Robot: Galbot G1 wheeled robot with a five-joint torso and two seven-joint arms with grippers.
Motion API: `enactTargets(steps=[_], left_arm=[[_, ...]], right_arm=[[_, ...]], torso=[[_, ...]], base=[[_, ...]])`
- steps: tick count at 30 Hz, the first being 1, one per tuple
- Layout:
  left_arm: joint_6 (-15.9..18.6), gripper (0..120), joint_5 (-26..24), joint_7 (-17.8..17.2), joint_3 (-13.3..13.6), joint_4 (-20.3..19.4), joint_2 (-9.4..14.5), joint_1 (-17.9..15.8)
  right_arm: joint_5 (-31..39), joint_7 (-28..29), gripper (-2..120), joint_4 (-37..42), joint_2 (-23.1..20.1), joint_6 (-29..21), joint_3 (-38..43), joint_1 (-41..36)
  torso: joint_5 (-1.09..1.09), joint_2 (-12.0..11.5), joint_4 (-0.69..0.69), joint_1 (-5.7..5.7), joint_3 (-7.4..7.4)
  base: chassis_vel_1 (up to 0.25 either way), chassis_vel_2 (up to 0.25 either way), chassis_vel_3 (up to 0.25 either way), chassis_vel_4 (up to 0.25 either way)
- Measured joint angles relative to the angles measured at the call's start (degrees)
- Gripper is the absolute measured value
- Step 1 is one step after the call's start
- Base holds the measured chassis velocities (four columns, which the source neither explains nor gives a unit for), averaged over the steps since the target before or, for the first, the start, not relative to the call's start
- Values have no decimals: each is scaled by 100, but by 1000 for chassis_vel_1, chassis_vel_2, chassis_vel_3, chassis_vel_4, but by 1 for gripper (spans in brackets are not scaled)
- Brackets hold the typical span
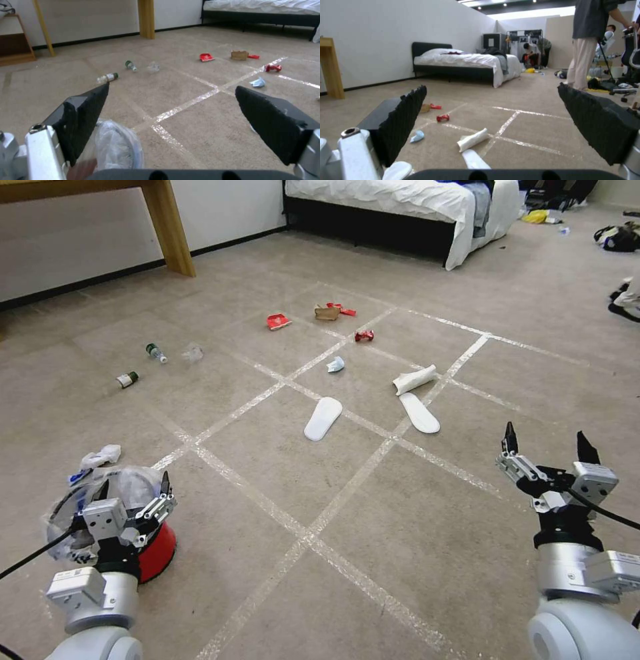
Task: Pick up the trash bin and place the garbage on the floor into it.
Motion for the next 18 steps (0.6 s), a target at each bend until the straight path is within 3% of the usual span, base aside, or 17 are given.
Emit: enactTargets(steps=[18], left_arm=[[80, 100, -86, -5, -57, 120, 93, -42]], right_arm=[[33, 8, 100, -49, -90, 64, 64, 58]], torso=[[-1, 0, -1, 0, 0]], base=[[0, 0, 0, 0]])
